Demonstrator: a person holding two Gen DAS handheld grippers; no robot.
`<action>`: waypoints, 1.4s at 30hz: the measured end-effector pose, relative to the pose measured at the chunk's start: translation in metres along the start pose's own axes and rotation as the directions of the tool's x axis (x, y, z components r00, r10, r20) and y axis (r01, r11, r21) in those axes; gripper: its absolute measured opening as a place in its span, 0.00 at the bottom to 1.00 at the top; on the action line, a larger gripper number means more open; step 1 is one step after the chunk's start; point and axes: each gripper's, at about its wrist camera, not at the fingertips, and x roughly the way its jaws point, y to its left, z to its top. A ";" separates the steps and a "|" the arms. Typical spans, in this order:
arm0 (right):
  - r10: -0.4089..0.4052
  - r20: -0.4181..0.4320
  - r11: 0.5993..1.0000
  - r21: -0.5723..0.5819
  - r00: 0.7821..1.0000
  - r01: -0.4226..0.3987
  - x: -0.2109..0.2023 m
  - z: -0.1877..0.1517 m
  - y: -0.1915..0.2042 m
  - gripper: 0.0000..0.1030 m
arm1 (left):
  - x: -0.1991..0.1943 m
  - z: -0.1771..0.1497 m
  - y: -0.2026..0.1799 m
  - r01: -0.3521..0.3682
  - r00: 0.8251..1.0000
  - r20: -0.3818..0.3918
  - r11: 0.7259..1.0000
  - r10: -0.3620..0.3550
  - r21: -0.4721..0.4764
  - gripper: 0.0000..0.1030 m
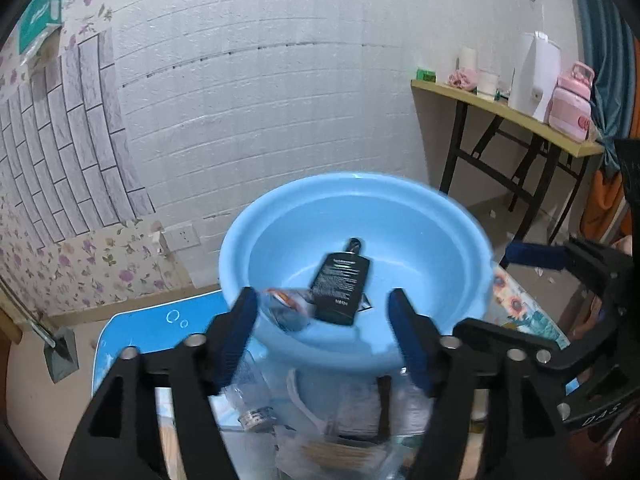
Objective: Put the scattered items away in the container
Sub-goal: 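Carry wrapper and black bottle over the blue basin and open both tools, then grasp the clear toothpick box with left tool while right grasps beige plush dog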
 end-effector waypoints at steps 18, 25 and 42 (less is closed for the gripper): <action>-0.087 -0.019 0.994 0.070 0.996 0.088 -0.044 -0.041 -0.019 0.97 | -0.026 -0.033 -0.011 -0.058 0.998 -0.016 0.998 0.057 -0.030 0.96; -0.072 -0.034 0.995 0.065 0.997 0.075 -0.039 -0.044 -0.012 0.97 | -0.031 -0.036 -0.007 -0.046 0.999 -0.012 0.998 0.046 -0.048 0.96; -0.022 -0.061 1.000 0.002 0.998 0.022 -0.040 -0.061 0.019 0.97 | -0.038 -0.046 0.014 -0.088 0.996 -0.016 0.993 0.088 -0.076 0.96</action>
